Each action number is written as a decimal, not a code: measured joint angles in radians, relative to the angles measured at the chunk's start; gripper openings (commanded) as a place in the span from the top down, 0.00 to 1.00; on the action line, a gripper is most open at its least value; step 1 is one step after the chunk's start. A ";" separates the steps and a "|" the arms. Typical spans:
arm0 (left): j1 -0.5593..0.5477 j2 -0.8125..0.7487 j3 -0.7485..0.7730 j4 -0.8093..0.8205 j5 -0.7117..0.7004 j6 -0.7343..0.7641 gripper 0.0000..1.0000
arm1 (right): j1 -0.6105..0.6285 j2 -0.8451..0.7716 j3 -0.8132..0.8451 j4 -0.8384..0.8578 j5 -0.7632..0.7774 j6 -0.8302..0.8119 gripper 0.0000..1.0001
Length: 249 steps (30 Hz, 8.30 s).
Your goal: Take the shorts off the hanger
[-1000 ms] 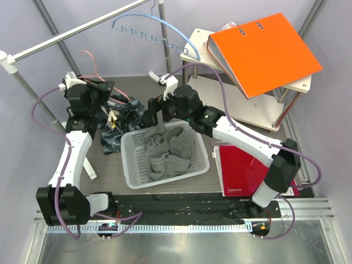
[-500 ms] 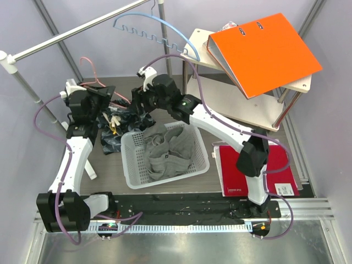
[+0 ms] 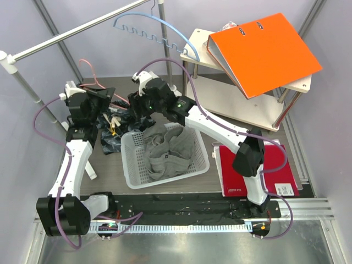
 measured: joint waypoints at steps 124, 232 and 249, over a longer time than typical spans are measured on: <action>-0.040 -0.451 0.102 -0.544 0.007 0.086 1.00 | -0.102 -0.523 -0.012 0.425 -0.499 0.338 0.99; -0.040 -0.505 0.188 -0.653 -0.128 0.206 1.00 | -0.256 -0.492 -1.100 0.677 -0.453 0.564 0.99; -0.040 -0.510 0.167 -0.652 -0.092 0.198 1.00 | -0.012 -0.135 -0.922 0.521 -0.225 0.335 0.99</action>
